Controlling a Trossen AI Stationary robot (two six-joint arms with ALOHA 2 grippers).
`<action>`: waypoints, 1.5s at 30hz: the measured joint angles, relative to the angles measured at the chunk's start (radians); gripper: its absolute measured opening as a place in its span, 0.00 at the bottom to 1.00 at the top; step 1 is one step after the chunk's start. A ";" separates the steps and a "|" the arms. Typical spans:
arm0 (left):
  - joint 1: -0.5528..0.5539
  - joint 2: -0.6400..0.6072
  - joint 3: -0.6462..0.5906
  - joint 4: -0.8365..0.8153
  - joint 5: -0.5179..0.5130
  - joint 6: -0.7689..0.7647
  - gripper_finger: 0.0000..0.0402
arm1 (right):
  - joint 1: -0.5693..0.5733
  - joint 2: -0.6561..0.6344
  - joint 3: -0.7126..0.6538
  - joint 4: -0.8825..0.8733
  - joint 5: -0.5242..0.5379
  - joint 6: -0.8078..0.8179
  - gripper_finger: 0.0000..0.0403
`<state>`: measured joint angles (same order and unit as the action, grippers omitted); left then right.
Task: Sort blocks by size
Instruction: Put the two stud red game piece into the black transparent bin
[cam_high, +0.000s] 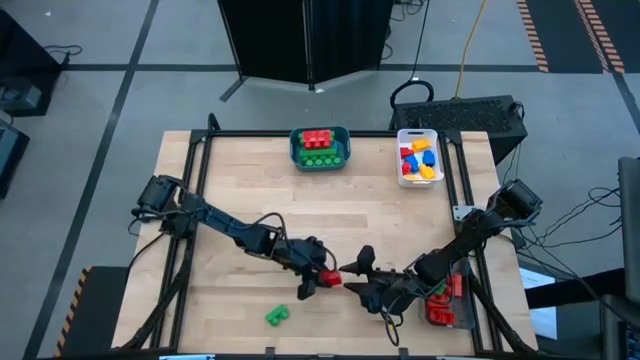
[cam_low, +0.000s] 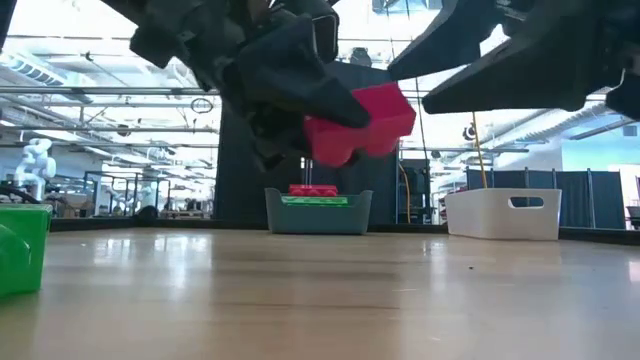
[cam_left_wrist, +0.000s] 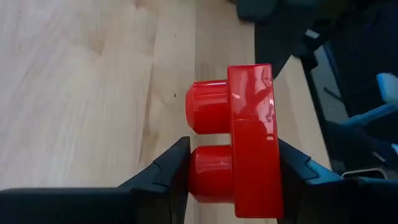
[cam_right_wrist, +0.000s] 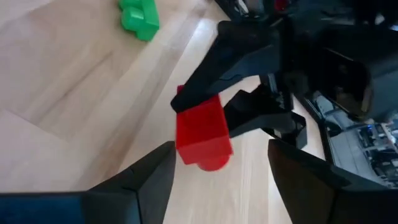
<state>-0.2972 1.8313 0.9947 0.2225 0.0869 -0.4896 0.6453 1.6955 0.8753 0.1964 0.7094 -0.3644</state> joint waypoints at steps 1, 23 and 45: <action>0.005 0.000 0.000 0.009 0.009 0.000 0.36 | 0.000 0.000 0.000 0.001 0.000 -0.008 0.61; 0.029 0.000 0.000 0.110 0.049 -0.002 0.37 | -0.033 -0.001 0.000 0.040 -0.092 -0.017 0.49; 0.029 -0.001 0.000 0.145 0.084 -0.028 0.38 | -0.055 -0.002 0.000 0.041 -0.135 -0.015 0.32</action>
<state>-0.2684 1.8301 0.9951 0.3679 0.1708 -0.5177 0.5900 1.6932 0.8753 0.2373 0.5739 -0.3790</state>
